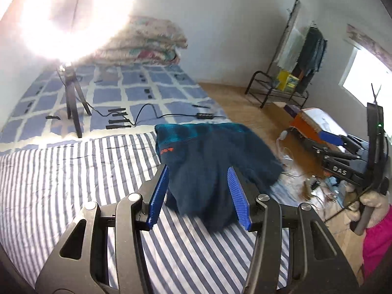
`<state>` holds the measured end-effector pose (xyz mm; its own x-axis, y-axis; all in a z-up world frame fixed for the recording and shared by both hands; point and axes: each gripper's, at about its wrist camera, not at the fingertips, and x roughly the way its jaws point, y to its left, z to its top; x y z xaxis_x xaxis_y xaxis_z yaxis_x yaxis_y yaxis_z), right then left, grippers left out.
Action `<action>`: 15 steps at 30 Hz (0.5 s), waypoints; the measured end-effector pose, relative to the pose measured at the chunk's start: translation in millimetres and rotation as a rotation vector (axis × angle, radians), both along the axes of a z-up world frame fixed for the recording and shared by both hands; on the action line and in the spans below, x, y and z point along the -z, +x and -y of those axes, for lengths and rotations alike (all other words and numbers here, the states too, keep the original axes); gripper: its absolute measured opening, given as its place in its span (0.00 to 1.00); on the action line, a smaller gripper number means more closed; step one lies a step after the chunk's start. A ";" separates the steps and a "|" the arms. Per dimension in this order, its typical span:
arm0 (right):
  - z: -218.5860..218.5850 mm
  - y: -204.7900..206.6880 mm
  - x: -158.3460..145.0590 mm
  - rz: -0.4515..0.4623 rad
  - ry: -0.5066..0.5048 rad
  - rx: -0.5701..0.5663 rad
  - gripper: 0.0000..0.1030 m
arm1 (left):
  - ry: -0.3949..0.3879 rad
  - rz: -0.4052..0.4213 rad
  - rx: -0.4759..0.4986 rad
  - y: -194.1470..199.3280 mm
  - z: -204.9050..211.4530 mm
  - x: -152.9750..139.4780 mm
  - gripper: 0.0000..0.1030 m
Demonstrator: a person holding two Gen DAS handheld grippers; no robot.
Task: Fold large clothes
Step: 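Lower the folded jacket onto the quilt and open both tools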
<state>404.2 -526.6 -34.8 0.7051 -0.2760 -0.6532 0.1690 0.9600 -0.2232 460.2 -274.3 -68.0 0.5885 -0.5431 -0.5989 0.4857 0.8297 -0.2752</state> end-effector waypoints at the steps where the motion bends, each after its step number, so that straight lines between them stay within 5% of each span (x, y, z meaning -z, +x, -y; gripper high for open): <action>1: -6.7 -16.2 -10.6 0.013 -0.003 0.002 0.58 | -0.003 0.002 0.007 -11.1 -4.4 -7.3 0.51; 11: -69.6 -142.3 -72.8 0.110 0.004 -0.012 0.61 | 0.019 0.126 0.034 -147.6 -57.8 -72.9 0.51; 15: -93.5 -191.7 -87.7 0.164 0.021 -0.015 0.69 | 0.027 0.181 0.034 -199.6 -75.2 -84.8 0.51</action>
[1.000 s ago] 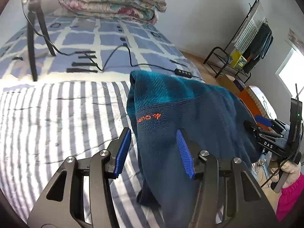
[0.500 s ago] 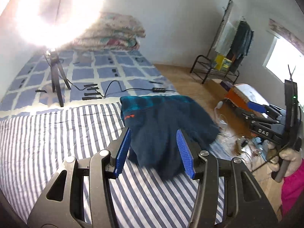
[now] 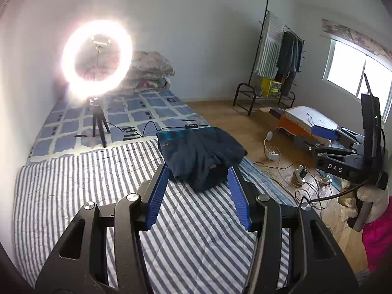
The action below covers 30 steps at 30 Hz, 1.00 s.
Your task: Fold large clothes
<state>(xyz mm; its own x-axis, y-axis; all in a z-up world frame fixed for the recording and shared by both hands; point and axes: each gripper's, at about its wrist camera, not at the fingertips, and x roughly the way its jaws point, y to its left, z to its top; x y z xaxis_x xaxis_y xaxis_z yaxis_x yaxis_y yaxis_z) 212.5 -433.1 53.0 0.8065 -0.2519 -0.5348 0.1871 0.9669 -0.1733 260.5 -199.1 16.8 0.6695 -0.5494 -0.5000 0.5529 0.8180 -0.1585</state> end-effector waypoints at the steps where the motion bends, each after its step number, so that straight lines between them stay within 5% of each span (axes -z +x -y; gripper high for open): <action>1: -6.1 -10.1 -1.7 0.009 -0.011 -0.003 0.69 | -0.004 0.002 0.002 -10.5 -4.4 -0.7 0.51; 5: -29.6 -46.6 -2.9 0.029 -0.031 -0.005 0.70 | -0.001 0.002 0.006 -47.4 -17.3 2.7 0.51; 8: -43.4 -68.1 0.8 0.047 -0.024 -0.012 0.73 | 0.022 0.023 0.012 -73.8 -23.2 7.7 0.66; 15: -61.8 -87.0 28.0 0.037 0.030 -0.021 0.75 | 0.063 0.038 0.027 -110.5 -29.9 30.3 0.76; 21: -66.7 -91.3 45.9 0.024 0.048 -0.025 0.84 | 0.103 0.055 0.026 -119.4 -33.8 44.3 0.92; 26: -67.8 -96.2 50.4 0.053 0.025 0.014 1.00 | 0.139 0.044 0.011 -117.7 -34.3 54.0 0.96; 30: -68.5 -95.6 51.4 0.072 0.025 0.012 1.00 | 0.206 0.054 -0.038 -114.5 -30.4 59.4 1.00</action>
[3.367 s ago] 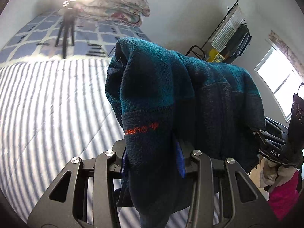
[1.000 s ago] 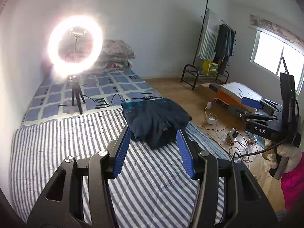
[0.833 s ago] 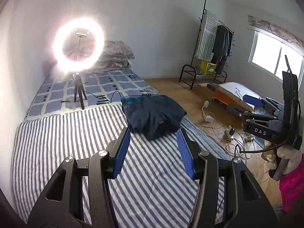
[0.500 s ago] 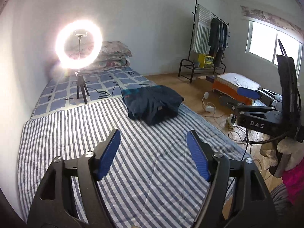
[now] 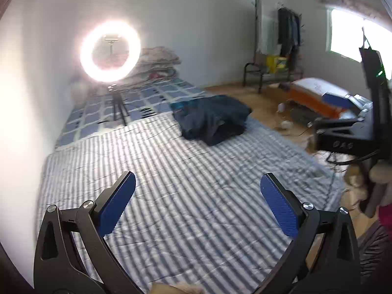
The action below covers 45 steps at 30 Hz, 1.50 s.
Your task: Fold large clothes
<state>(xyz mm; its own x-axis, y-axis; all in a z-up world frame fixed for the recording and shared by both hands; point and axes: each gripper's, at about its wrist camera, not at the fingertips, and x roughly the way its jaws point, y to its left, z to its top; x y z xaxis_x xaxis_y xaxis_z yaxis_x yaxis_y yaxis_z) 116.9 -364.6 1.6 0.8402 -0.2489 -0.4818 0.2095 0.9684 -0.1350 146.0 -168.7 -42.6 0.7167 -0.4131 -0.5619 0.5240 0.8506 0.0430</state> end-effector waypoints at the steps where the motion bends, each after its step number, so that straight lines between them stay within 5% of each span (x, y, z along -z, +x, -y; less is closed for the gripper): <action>1: 1.2 2.4 0.3 -0.002 -0.001 -0.004 1.00 | 0.046 -0.014 -0.019 2.7 4.2 2.6 1.00; 7: 0.7 9.2 7.7 -0.015 -0.006 0.000 1.00 | 0.183 -0.042 -0.097 8.3 16.2 18.3 1.00; 19: 1.7 9.0 9.9 -0.021 0.020 -0.010 1.00 | 0.131 -0.011 -0.113 3.0 13.1 10.2 1.00; 45: -1.3 8.3 14.3 -0.019 0.016 -0.029 1.00 | 0.157 0.059 -0.154 -10.7 16.1 7.1 1.00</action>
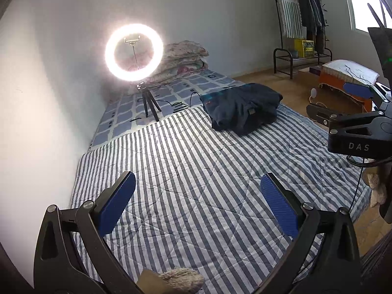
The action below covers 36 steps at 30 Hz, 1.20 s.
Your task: Fold large clothes
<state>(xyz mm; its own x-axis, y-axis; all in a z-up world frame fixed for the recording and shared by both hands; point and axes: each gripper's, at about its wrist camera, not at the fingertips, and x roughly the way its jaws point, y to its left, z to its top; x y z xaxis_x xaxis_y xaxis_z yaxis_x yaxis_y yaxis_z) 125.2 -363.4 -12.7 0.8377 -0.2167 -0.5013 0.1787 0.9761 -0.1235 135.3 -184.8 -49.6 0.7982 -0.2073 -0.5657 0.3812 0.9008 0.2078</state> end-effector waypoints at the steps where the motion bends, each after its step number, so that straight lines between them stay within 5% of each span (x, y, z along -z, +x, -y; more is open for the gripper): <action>1: 0.0 -0.1 0.0 0.000 0.000 0.000 1.00 | -0.001 0.000 -0.002 0.4 0.3 -0.3 1.00; 36: 6.4 -3.2 0.2 -0.006 0.004 0.020 1.00 | 0.002 0.023 -0.023 -6.8 -0.5 -3.3 1.00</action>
<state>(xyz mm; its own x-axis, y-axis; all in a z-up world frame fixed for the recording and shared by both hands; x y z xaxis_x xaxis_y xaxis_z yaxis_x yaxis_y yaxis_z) 122.0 -369.8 -12.8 0.8302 -0.2314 -0.5072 0.1976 0.9728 -0.1205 128.5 -184.3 -46.3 0.8153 -0.1879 -0.5476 0.3557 0.9089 0.2176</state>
